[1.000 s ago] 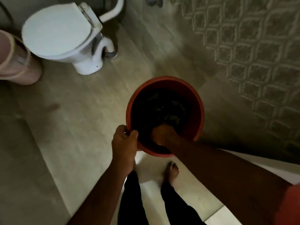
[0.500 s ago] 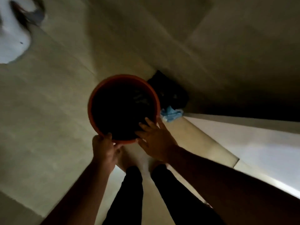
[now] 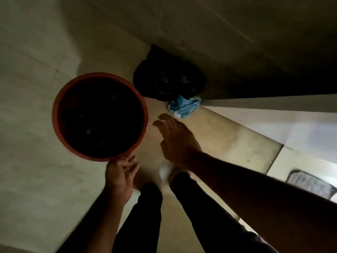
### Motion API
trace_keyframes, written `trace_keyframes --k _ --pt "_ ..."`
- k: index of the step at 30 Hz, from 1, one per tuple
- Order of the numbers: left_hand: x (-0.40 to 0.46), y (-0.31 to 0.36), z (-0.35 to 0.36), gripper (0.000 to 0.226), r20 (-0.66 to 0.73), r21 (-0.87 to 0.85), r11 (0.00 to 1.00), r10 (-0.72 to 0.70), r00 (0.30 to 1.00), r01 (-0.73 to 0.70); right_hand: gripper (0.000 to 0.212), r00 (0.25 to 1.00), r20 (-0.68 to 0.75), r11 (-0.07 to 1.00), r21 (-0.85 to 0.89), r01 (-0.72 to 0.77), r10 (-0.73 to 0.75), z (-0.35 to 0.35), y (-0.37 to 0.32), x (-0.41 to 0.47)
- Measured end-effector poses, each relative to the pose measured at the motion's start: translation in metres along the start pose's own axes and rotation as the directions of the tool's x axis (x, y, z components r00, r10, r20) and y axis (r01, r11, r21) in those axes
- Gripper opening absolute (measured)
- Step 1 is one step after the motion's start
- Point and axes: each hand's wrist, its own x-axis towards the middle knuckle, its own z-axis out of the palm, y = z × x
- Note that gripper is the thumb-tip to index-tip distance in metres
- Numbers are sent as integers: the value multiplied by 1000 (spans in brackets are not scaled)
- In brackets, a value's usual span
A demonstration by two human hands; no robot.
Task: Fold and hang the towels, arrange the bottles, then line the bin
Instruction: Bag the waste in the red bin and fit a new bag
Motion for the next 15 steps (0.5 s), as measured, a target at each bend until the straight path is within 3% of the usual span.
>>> trace_keyframes --k 2,4,7,10,13,15 --pt "-13 -14 7 54 37 148 987 -66 997 60 67 978 -41 978 -36 -206 204 -7 14 5" --pt "-21 -30 25 42 119 311 947 -120 986 78 77 944 25 928 -195 -318 329 -4 42 21" --pt "-10 -43 58 34 245 496 868 -141 959 1 119 953 68 851 -472 -229 294 7 94 61" --pt "24 -46 86 33 347 569 805 -51 936 -168 147 960 109 791 -594 -145 258 29 134 121" --pt "47 -37 103 28 397 512 829 6 918 -226 144 897 216 784 -590 -194 385 54 160 163" --pt "61 -30 108 28 414 487 838 26 910 -245 114 853 299 820 -526 -226 428 72 167 174"
